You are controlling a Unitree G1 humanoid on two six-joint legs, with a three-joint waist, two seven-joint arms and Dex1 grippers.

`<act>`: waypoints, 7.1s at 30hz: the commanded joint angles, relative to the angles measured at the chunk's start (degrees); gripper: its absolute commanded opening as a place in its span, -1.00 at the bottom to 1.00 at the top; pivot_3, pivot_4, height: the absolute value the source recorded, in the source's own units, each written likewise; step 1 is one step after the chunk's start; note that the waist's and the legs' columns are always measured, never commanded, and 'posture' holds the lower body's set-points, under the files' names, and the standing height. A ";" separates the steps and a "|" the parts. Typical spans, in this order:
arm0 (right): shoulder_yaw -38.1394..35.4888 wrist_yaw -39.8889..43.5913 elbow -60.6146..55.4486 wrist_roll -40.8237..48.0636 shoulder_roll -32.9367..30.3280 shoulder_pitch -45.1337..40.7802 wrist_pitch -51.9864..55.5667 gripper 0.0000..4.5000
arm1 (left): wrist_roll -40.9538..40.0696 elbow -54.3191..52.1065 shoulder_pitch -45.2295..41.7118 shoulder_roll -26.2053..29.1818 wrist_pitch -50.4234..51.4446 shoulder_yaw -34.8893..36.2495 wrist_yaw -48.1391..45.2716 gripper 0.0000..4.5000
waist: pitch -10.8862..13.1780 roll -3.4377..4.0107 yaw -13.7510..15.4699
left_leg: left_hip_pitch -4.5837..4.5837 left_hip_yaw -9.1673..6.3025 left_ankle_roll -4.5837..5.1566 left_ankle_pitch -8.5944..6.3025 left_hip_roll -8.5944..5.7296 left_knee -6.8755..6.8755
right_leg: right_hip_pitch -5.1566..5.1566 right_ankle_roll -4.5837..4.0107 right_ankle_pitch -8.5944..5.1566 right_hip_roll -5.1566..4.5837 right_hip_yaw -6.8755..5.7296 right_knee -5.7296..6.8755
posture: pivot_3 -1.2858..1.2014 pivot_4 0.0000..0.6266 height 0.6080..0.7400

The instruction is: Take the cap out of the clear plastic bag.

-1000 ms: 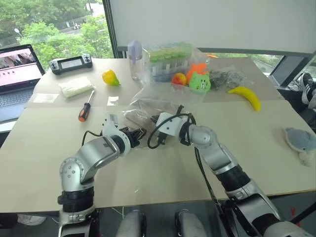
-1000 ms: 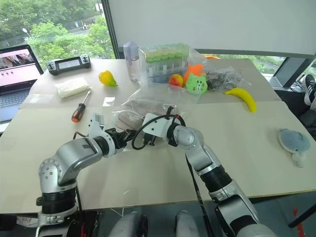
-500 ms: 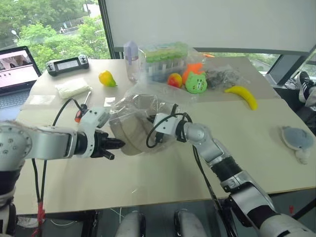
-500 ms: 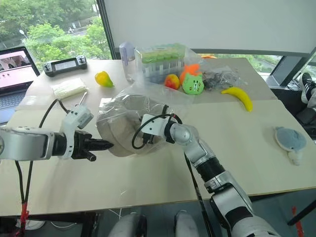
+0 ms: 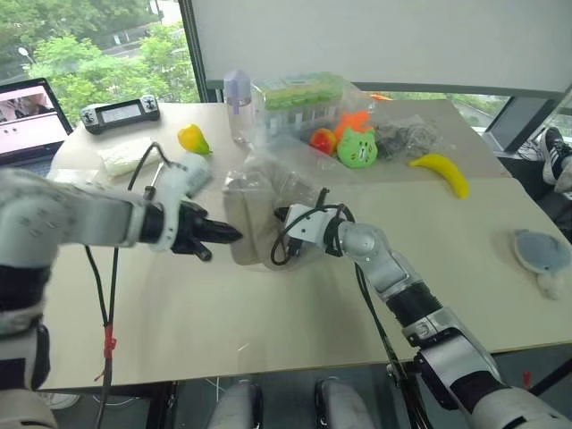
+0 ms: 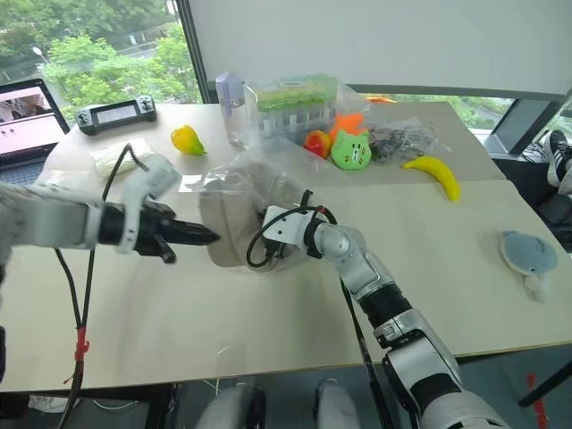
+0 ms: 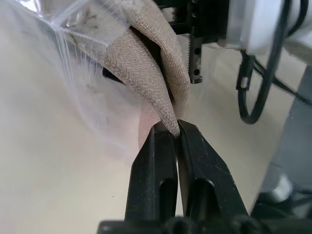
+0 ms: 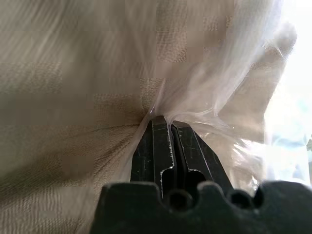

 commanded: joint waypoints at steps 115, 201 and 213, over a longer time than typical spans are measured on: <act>-4.90 -5.37 1.22 -7.14 -8.23 -1.14 2.44 -1.00 | -22.17 0.29 51.01 -16.55 -17.51 28.08 6.31 0.99 | 0.25 -0.19 0.71 | 0.06 -0.11 0.33 -0.15 -0.08 0.21 | 0.13 0.01 0.06 -0.33 -0.22 -0.07 | 0.03 -0.52 0.97; -4.55 -0.32 -7.61 -6.89 -8.49 3.51 5.34 -1.00 | 8.27 7.49 10.84 -33.45 -33.37 27.28 37.18 -1.00 | 0.38 -0.46 0.92 | -0.41 -0.24 0.00 0.05 -0.10 0.42 | -0.09 -0.01 0.07 -0.21 -0.39 0.16 | 0.03 -0.52 0.97; -7.23 2.19 -9.43 -2.13 -8.99 4.09 7.85 -1.00 | 12.30 0.09 16.72 -16.31 -11.62 15.82 25.76 0.59 | 0.38 -0.46 0.49 | -0.40 -0.26 -0.01 0.05 -0.11 0.44 | -0.07 -0.01 0.08 -0.12 -0.41 0.17 | 0.03 -0.52 0.97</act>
